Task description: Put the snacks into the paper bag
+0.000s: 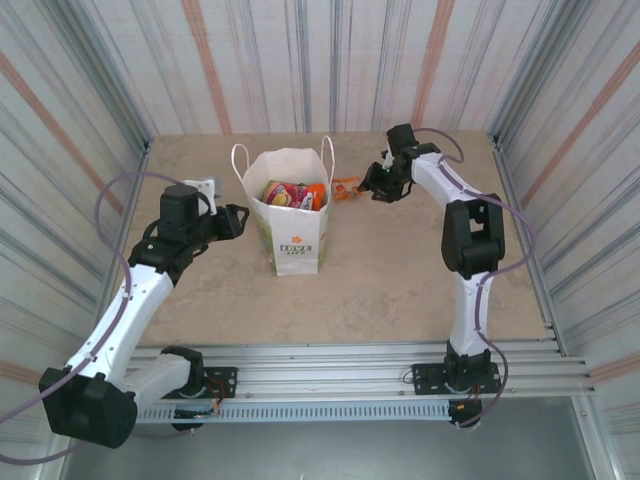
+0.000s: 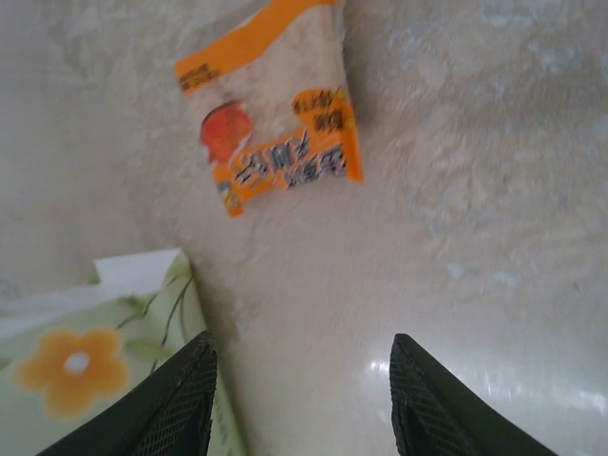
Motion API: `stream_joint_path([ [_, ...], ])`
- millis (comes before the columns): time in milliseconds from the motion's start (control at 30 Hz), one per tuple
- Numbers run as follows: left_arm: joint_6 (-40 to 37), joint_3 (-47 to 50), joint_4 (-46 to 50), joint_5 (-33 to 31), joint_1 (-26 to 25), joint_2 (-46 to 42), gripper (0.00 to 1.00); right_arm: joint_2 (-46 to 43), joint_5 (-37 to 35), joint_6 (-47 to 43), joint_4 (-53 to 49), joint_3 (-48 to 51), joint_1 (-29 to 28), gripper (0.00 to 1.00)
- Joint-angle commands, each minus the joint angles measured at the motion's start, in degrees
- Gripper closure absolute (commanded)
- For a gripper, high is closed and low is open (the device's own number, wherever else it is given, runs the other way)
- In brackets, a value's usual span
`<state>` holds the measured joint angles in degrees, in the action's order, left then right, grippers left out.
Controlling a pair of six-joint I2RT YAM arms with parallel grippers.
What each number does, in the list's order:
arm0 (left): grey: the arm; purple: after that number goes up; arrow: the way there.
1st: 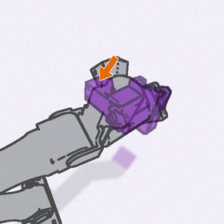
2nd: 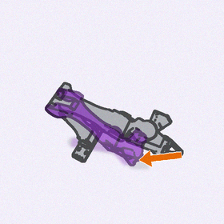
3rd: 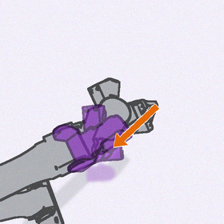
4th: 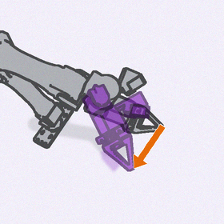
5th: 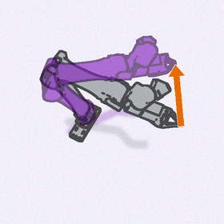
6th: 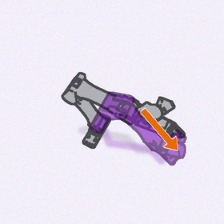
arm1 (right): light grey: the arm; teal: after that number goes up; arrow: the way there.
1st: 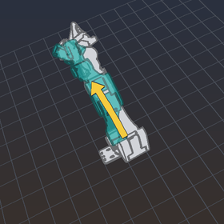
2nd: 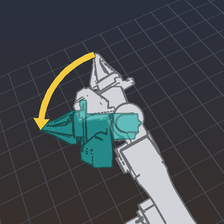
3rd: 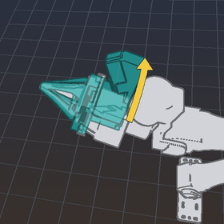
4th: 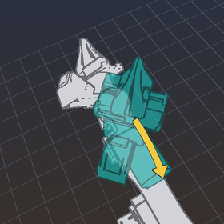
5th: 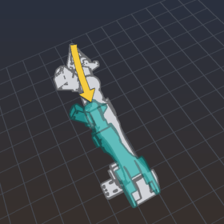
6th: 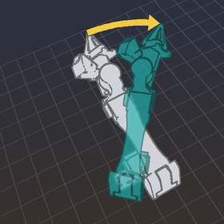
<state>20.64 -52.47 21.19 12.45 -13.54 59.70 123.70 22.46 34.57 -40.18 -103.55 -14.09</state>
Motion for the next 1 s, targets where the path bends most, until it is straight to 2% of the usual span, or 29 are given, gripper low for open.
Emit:
stream_joint_path([
  [0,-1.58,0.23,-2.29,1.77,0.4,0.47,0.45,3.91,1.66,1.38,1.25,-5.37,0.64,0.5],
  [267,-1.76,-1.64,-1.17,2.48,0.36,2.84,0.46,11.94,4.38,1.95,2.39,-11.67,1.6,0.55],
  [700,-1.49,-3.87,-0.37,3.2,0.37,5.43,0.48,18.48,5.53,2.96,2.92,-15.9,1.69,0.62],
  [767,-1.4,-3.93,-0.35,3.28,0.36,5.63,0.48,18.89,5.58,2.96,2.83,-15.9,1.69,0.67],
  [833,-1.4,-4.26,-0.11,3.54,0.4,5.92,0.49,18.93,5.86,2.87,2.83,-15.85,1.75,0.78],
  [967,-1.48,-5.29,0.64,3.81,0.37,5.86,0.49,17.46,5.95,2.61,2.79,-15.69,1.74,0.93],
])
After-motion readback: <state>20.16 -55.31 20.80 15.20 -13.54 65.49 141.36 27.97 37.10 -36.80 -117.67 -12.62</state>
